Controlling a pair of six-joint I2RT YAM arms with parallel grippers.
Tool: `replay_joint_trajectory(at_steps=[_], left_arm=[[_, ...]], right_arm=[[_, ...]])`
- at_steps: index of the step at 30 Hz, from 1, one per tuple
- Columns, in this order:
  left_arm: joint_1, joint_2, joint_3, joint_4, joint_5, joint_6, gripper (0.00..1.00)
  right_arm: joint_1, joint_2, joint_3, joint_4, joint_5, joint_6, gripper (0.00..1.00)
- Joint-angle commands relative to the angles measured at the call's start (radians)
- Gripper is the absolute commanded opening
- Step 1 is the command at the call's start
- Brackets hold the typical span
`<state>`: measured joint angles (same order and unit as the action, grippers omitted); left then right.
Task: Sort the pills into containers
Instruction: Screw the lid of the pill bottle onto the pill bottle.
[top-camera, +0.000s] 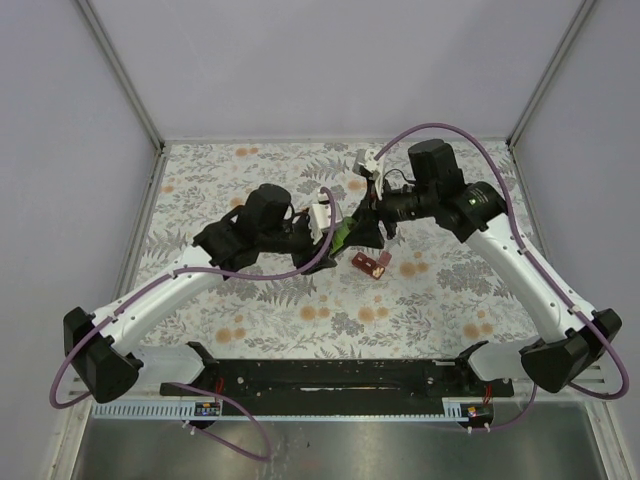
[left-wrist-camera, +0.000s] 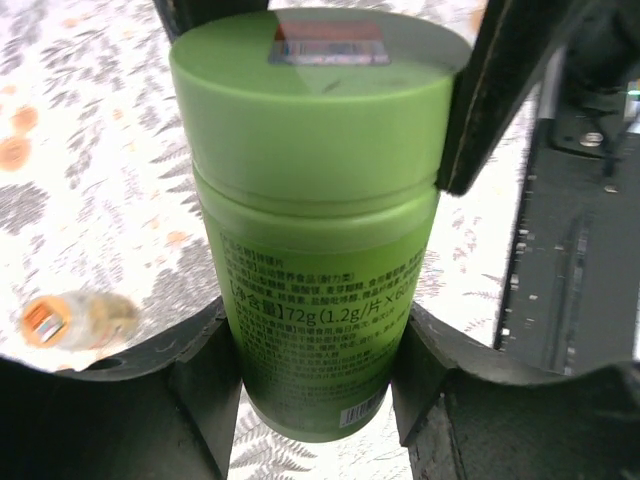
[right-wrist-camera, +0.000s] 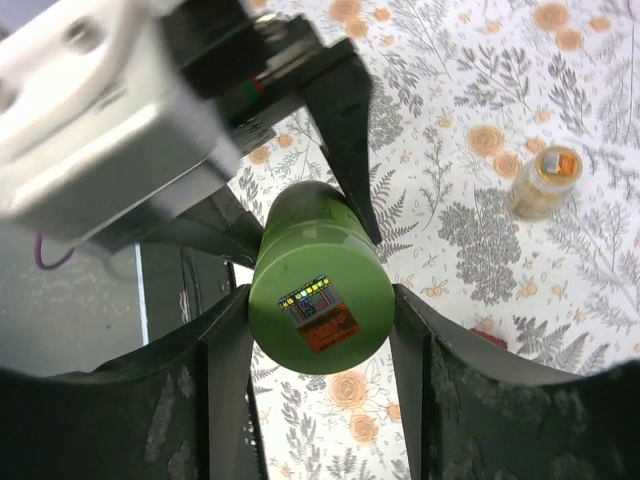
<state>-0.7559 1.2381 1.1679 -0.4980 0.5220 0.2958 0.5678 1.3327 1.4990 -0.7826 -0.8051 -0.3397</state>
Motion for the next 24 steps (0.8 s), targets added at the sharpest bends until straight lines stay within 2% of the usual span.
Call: replay_joint_trajectory(at_steps=[1,9,17,24], left_arm=[[-0.028,-0.031,0.022,0.223,-0.301,0.008,0.0],[-0.066,-0.022,0.026,0.274,-0.58,0.017,0.0],[-0.111,-0.016,-0.004,0.335,-0.749,0.052,0.0],[-0.142,-0.009,-0.024,0.371,-0.83,0.095,0.0]], right_arm=[[0.018,0.051,-0.006,0.077,0.046,0.252,0.15],[0.018,0.164,0.023,0.141,0.061,0.498,0.12],[0.014,0.249,0.067,0.197,-0.012,0.695,0.12],[0.012,0.26,0.049,0.249,-0.074,0.777,0.27]])
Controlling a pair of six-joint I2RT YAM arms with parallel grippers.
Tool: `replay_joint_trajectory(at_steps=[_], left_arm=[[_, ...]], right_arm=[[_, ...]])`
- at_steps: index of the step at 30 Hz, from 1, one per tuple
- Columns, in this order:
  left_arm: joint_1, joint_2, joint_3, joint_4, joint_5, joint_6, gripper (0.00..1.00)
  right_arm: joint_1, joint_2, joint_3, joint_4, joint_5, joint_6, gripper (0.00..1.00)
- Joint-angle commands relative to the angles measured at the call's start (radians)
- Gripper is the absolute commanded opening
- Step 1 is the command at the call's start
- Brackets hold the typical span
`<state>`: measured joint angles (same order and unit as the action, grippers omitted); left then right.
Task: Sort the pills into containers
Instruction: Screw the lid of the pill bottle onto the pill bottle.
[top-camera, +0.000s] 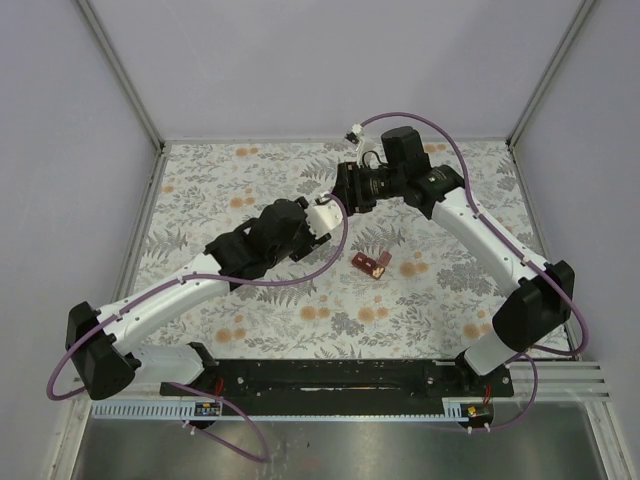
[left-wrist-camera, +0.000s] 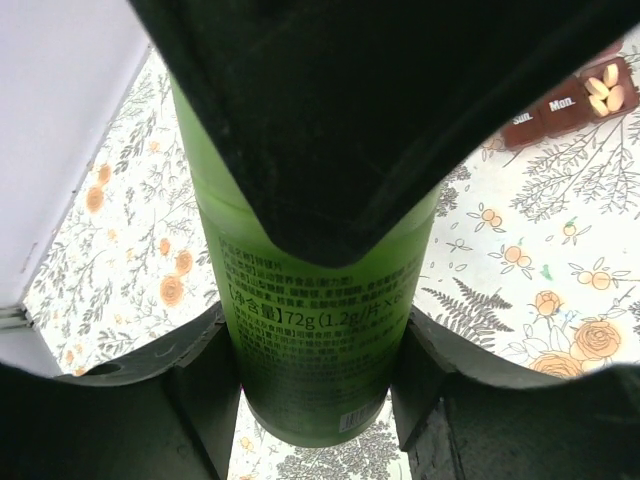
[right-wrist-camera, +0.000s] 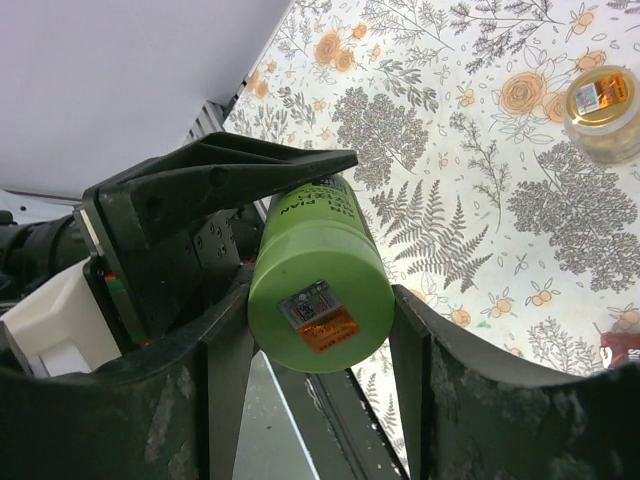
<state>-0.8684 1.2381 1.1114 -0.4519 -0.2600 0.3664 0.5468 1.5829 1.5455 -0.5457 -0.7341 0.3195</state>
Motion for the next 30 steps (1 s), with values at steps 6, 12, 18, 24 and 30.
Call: replay_joint_trajectory(at_steps=[6,12,18,24,30], left_arm=[[-0.029,-0.017,0.021,0.326,-0.012,0.022,0.0],[-0.027,-0.031,-0.002,0.326,0.027,0.014,0.0],[-0.017,-0.038,-0.016,0.325,0.044,0.012,0.0],[0.012,-0.037,-0.019,0.311,0.097,-0.013,0.0],[0.061,-0.046,-0.002,0.266,0.255,-0.05,0.0]], right_arm=[[0.018,-0.021,-0.01,-0.006,-0.137,0.075,0.47],[-0.044,-0.043,-0.024,-0.013,-0.168,0.039,0.91],[-0.113,-0.092,-0.061,-0.003,-0.194,0.009,0.99],[-0.172,-0.175,-0.088,-0.066,-0.195,-0.083,0.99],[-0.203,-0.248,-0.062,-0.219,-0.191,-0.34,0.99]])
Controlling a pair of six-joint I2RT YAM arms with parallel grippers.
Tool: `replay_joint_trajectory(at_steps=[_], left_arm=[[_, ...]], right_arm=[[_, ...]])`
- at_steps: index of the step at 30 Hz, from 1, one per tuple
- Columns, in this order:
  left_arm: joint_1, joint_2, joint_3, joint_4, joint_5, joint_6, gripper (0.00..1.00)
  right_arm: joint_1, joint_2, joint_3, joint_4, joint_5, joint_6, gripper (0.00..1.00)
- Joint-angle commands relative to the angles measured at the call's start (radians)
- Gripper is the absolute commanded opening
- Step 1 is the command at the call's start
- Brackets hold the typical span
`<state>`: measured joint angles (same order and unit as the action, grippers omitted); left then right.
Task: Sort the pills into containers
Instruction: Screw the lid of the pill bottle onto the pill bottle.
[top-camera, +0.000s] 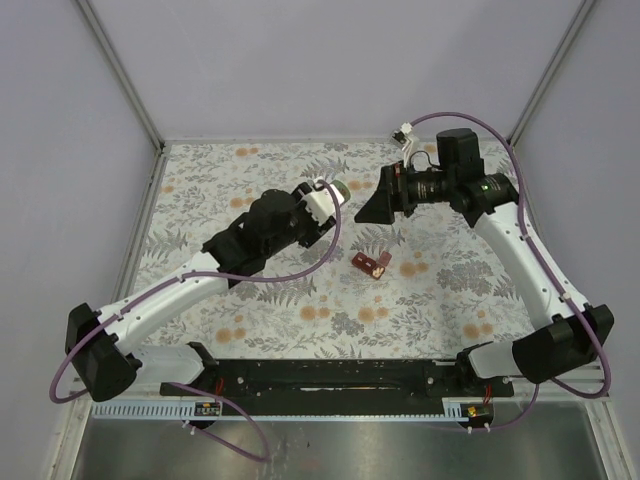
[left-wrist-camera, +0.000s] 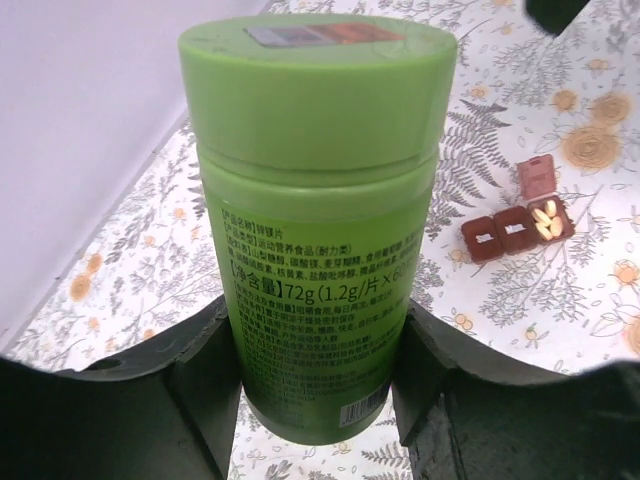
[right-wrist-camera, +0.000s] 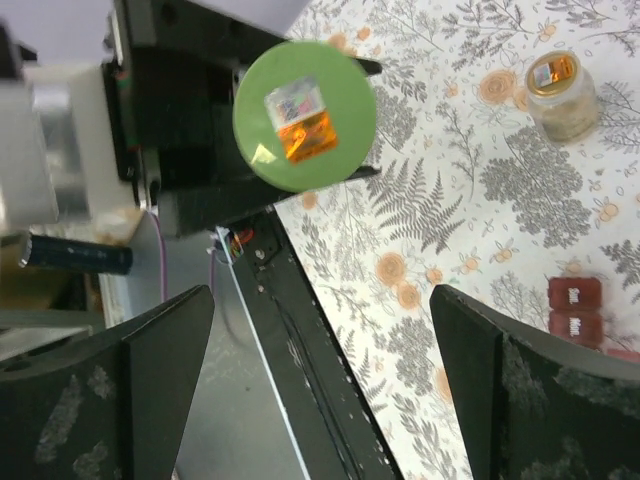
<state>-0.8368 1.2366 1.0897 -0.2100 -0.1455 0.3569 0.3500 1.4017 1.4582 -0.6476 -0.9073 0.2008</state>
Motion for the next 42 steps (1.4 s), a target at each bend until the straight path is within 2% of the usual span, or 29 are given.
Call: replay_joint_trajectory(at_steps=[1,7,12,16,22,32,36,42], left_arm=[[0.041,-0.048,0.027,0.006,0.215,-0.048,0.0],[0.084,-0.034,0.101,-0.181,0.752,-0.032,0.0],[0.088,0.001,0.151,-0.265,0.932,-0.027,0.0],[0.093,0.023,0.171,-0.299,0.997,-0.021,0.0],[0.094,0.031,0.17,-0.302,1.018,-0.024,0.0],[0.096,0.041,0.176,-0.313,1.04,-0.021,0.0],[0.096,0.041,0.173,-0.313,1.04,-0.019,0.0],[0.096,0.041,0.168,-0.302,1.025,-0.022,0.0]], right_arm=[[-0.005,-0.082,0.037,-0.136,-0.018,-0.279,0.99],[-0.005,-0.17,0.065,-0.21,-0.031,-0.679,0.99],[0.023,-0.135,0.152,-0.345,-0.068,-0.856,0.99],[0.082,-0.144,0.139,-0.346,-0.033,-0.903,0.99],[0.159,-0.149,0.133,-0.357,-0.005,-0.937,0.99],[0.201,-0.112,0.142,-0.356,-0.011,-0.945,0.98],[0.21,-0.106,0.137,-0.356,-0.015,-0.942,0.89],[0.208,-0.099,0.142,-0.356,-0.033,-0.923,0.6]])
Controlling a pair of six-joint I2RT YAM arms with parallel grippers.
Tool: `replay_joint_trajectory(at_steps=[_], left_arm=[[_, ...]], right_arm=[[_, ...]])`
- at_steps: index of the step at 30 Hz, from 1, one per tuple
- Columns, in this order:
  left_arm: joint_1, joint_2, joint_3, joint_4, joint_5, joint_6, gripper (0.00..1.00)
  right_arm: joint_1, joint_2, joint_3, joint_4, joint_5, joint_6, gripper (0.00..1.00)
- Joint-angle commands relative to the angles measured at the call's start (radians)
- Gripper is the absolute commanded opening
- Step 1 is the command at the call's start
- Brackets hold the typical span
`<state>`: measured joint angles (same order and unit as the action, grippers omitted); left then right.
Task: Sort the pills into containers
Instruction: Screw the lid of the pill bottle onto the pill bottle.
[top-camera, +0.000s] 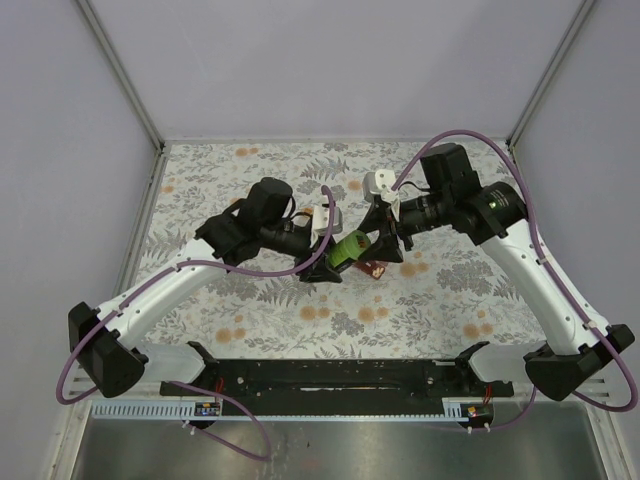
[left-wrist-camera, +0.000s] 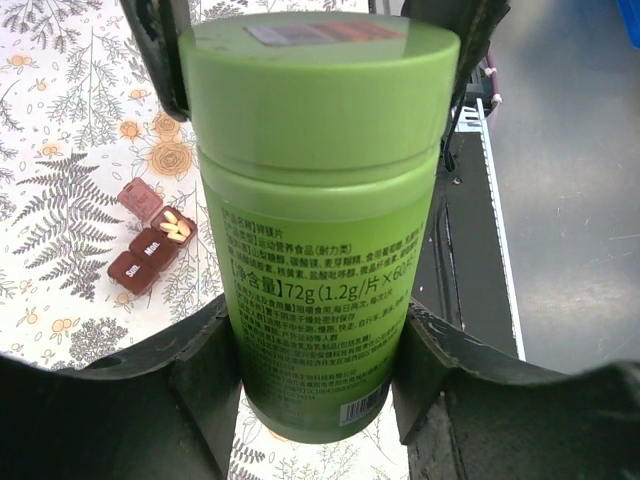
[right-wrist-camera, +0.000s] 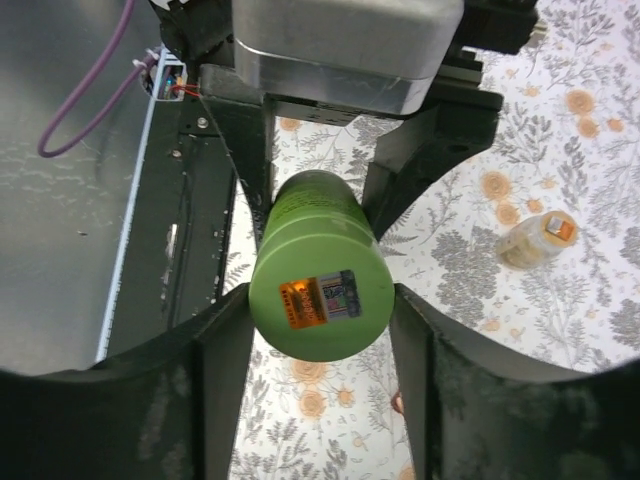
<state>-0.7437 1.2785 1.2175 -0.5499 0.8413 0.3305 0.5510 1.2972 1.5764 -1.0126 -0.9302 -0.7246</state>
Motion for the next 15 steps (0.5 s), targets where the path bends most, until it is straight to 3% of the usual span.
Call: replay_joint_trajectory(at_steps=[1,7,15], left_arm=[[0.003,-0.001,0.036,0.042,0.025,-0.001,0.0],[0.003,-0.025,0.022,0.106,-0.108,-0.034,0.0],[0.0,-0.061,-0.004,0.202,-0.384,-0.05,0.0]], right_arm=[[0.009,0.007,0.023,0.008,-0.012,0.008,0.56],[0.007,0.016,0.011,0.046,-0.007,0.134,0.34],[0.007,0.05,-0.018,0.146,0.013,0.381,0.17]])
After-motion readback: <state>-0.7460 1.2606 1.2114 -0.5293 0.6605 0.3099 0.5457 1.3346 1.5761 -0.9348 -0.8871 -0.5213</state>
